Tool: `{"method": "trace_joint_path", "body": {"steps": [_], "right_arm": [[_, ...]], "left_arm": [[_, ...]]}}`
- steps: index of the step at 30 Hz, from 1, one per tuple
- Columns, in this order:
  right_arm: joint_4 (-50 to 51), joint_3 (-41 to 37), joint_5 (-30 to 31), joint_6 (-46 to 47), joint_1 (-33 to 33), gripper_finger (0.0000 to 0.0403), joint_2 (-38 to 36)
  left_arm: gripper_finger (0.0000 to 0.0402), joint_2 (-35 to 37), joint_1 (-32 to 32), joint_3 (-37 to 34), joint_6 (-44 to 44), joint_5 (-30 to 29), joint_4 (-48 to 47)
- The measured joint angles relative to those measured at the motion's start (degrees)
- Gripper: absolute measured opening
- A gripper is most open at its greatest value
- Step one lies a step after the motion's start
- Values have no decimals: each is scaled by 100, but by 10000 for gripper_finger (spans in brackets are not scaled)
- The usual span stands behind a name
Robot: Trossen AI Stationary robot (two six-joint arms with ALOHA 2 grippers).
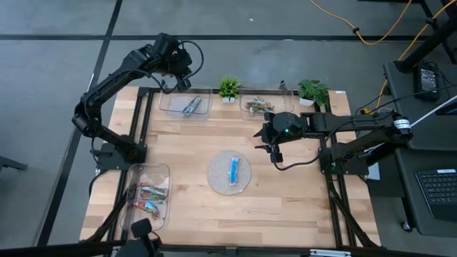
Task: Pick and place Granola Bars by type
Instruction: Put the blue granola bar into the top left transparent bin
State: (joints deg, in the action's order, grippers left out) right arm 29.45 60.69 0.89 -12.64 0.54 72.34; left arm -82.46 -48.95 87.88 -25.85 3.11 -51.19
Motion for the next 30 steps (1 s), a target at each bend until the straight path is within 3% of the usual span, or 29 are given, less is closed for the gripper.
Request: {"method": "trace_joint_path", "body": {"steps": [5, 30], "right_arm": [[-2, 0, 0, -2, 0, 197, 0], [-2, 0, 2, -83, 2, 197, 0]], "left_arm": [[13, 0, -154, -436, -42, 244, 363], [13, 1, -685, -2433, -135, 255, 1314]]}}
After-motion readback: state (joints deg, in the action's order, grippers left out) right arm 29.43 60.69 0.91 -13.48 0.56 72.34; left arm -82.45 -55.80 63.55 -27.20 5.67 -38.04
